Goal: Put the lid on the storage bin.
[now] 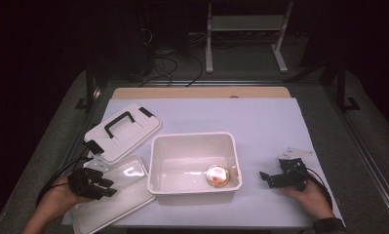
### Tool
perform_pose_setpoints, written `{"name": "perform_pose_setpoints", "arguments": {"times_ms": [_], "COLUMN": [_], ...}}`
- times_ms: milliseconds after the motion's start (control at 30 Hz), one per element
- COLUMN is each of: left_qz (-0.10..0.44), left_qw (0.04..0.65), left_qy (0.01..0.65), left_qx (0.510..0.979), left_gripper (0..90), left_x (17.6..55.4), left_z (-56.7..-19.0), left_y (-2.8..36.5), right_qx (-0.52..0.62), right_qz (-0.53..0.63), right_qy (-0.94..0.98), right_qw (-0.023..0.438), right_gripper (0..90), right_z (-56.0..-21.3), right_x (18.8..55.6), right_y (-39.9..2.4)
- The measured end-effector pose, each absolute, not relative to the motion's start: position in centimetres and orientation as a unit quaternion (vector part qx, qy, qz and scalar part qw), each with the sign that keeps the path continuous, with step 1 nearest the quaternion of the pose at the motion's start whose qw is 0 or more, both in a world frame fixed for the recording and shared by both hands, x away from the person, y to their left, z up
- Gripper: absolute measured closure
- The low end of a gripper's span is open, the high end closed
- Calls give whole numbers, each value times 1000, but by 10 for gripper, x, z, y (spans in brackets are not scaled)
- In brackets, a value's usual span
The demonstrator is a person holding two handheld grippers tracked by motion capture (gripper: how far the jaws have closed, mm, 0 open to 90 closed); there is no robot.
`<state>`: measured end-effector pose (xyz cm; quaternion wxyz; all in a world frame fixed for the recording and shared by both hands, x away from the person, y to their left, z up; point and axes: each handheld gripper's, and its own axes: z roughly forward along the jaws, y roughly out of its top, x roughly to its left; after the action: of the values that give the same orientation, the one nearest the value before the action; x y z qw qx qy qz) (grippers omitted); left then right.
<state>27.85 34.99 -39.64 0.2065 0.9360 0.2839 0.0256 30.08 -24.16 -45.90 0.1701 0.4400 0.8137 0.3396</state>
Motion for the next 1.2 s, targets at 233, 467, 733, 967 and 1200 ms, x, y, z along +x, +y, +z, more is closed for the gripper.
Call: {"name": "perform_pose_setpoints", "arguments": {"times_ms": [233,467,733,967,1200], "left_qz": [23,16,16,19,17], "left_qw": [193,181,166,159,174], "left_qy": [280,277,278,272,277], "left_qx": [940,943,946,949,945], "left_gripper": [727,781,863,888,889], "left_x": [280,280,279,279,279], "left_z": [-396,-399,-405,-405,-395], "left_y": [345,343,340,338,344], "right_qx": [440,440,440,441,441], "right_qz": [340,340,341,341,341], "right_qy": [814,813,813,813,813], "right_qw": [170,169,169,169,169], "right_gripper": [64,64,64,64,64], "right_z": [-459,-459,-459,-459,-459], "right_x": [301,301,301,301,301], "right_y": [-242,-242,-242,-242,-242]}}
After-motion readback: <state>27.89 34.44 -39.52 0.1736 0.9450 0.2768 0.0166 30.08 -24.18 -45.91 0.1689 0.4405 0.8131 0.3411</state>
